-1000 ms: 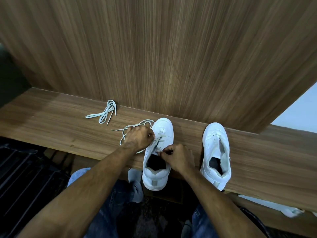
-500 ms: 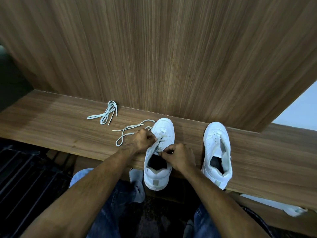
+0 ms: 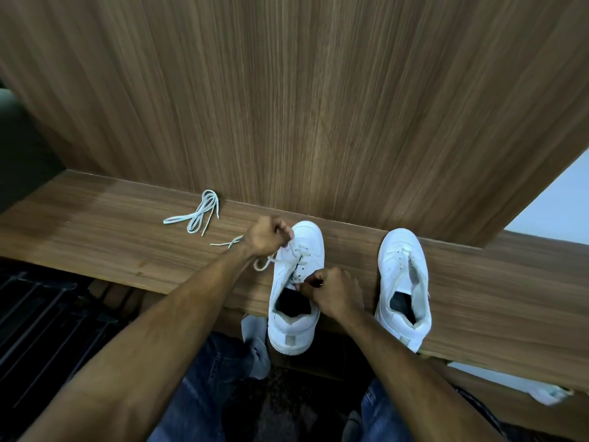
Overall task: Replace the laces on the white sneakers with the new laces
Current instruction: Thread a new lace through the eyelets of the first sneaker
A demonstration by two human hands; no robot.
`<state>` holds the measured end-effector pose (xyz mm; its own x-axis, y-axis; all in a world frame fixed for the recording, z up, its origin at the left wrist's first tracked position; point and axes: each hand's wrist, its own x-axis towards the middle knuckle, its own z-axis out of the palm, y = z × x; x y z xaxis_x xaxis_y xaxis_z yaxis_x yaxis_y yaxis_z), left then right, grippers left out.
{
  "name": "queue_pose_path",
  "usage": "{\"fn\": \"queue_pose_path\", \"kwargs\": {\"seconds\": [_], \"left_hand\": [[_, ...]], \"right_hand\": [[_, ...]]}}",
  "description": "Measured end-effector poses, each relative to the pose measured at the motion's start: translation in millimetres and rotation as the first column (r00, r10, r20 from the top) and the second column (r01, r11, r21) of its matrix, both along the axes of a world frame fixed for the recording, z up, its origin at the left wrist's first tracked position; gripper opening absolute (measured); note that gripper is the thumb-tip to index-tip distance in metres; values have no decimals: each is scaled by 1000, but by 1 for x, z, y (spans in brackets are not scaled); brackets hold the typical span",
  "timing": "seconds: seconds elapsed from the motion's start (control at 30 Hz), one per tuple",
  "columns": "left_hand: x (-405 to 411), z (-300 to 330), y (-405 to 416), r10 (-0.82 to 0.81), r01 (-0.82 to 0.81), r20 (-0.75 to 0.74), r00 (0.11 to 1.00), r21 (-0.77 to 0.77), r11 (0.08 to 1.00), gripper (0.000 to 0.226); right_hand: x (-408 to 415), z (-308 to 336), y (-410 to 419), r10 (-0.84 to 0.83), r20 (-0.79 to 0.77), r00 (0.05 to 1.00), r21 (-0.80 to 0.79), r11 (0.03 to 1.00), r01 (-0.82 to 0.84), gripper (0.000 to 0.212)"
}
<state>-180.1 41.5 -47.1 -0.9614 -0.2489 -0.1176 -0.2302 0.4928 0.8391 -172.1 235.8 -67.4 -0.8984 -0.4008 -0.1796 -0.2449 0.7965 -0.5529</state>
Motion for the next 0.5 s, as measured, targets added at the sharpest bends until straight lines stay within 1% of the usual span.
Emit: {"fn": "queue_pose_path", "kwargs": {"seconds": [0.07,0.1,0.13,0.17,0.2,0.27,0.33,0.4,0.47,0.5], "left_hand": [[-2,28,-2,-12,19,-93,996,79,997,26],[-3,43,-2,-15,30,-140,990,106,994,23],[-3,56,-2,-26,47,-182,983,112,993,18],[-3,68,-1,-44,71,-217,975,119,990,13],[-3,79,1,-69,102,-239,969,128,987,8],[-5,95,6,-132,175,-257,957,152,973,9],[-6,104,13,-205,238,-263,943,99,966,11],[-7,104,18,-244,266,-270,931,48,963,13],[-6,100,19,-229,239,-267,936,4,971,13],[-6,96,16,-212,211,-261,942,-31,977,14]], "right_hand": [[-4,7,0,14,81,997,-27,1000,-12,24],[-8,12,0,9,164,986,-100,995,8,23],[-13,19,-1,-3,268,963,-208,976,61,23],[-17,27,-3,-13,352,936,-316,940,131,26],[-23,36,-3,-14,393,919,-412,891,190,28],[-32,58,-4,24,368,930,-545,816,194,27],[-35,81,-9,120,324,938,-644,754,126,25],[-33,99,-15,184,288,940,-676,734,64,18],[-33,106,-18,151,288,946,-655,752,79,3],[-34,104,-17,104,290,951,-645,756,114,10]]}}
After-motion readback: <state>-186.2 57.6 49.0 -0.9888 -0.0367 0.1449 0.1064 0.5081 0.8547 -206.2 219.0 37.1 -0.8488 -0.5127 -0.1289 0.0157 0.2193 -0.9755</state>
